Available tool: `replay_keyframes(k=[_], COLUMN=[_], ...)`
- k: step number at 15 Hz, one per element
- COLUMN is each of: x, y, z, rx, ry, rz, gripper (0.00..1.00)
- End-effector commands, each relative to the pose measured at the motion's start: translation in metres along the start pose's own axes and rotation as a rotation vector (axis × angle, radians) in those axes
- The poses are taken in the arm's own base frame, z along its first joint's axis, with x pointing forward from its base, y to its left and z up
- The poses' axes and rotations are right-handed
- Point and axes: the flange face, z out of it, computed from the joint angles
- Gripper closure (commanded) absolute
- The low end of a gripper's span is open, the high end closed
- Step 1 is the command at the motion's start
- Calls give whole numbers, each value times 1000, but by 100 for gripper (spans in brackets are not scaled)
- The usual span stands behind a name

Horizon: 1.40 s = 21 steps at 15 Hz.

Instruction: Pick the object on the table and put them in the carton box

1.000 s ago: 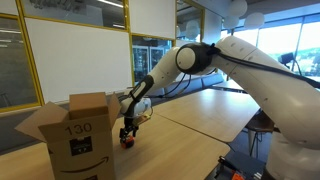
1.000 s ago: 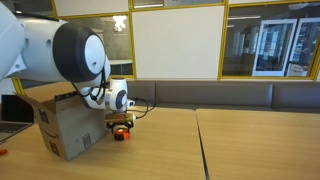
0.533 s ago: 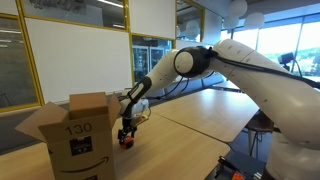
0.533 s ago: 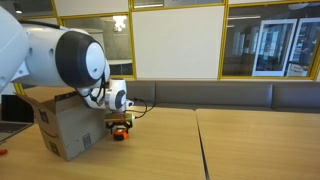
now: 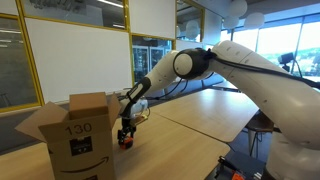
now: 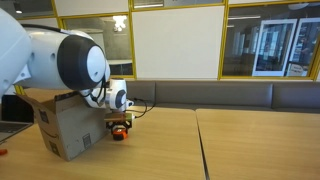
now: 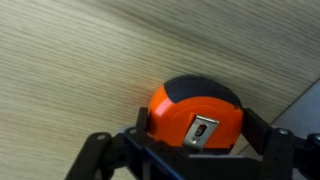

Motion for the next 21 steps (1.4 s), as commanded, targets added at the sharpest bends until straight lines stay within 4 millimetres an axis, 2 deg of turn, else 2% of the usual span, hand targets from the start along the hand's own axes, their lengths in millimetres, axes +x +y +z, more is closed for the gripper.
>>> replay_keyframes(k=[1, 8, 11, 13, 16, 21], x=[5, -12, -22, -30, -41, -57], y=[2, 26, 33, 34, 28, 0], z=[-3, -41, -70, -97, -149, -239], rx=[-18, -66, -95, -119, -168, -262], ry=[-15, 0, 19, 39, 80, 175], rz=[8, 94, 141, 172, 209, 272], gripper=[35, 35, 35, 35, 35, 35])
